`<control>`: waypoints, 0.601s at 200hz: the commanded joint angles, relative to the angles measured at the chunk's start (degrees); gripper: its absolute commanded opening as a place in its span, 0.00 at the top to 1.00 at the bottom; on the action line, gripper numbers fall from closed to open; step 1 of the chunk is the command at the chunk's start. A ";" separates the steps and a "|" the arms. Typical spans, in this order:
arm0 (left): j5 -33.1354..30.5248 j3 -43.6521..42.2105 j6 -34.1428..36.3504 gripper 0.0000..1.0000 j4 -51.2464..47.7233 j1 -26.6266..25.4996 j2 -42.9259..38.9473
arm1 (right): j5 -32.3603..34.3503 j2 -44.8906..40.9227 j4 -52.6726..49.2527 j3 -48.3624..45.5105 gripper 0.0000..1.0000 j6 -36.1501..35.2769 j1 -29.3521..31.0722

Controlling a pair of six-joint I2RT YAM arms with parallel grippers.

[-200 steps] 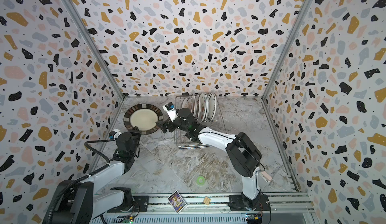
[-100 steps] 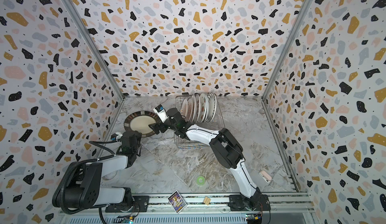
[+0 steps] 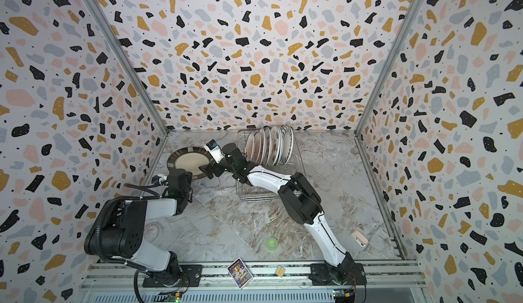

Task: Unload the plates from the dish rack
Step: 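Lower the plate onto the table with the left gripper while the right reaches the rack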

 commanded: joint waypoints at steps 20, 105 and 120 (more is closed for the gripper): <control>-2.43 5.56 -1.30 1.00 11.24 0.53 2.86 | -1.32 1.88 -1.94 4.20 0.01 -0.64 -0.99; -0.63 9.40 -5.85 1.00 12.84 1.45 11.32 | -0.40 4.02 -3.14 6.08 0.01 -0.04 -1.46; -0.48 9.95 -6.47 1.00 12.81 1.54 12.58 | 0.04 2.96 -1.66 3.95 0.01 0.10 -1.39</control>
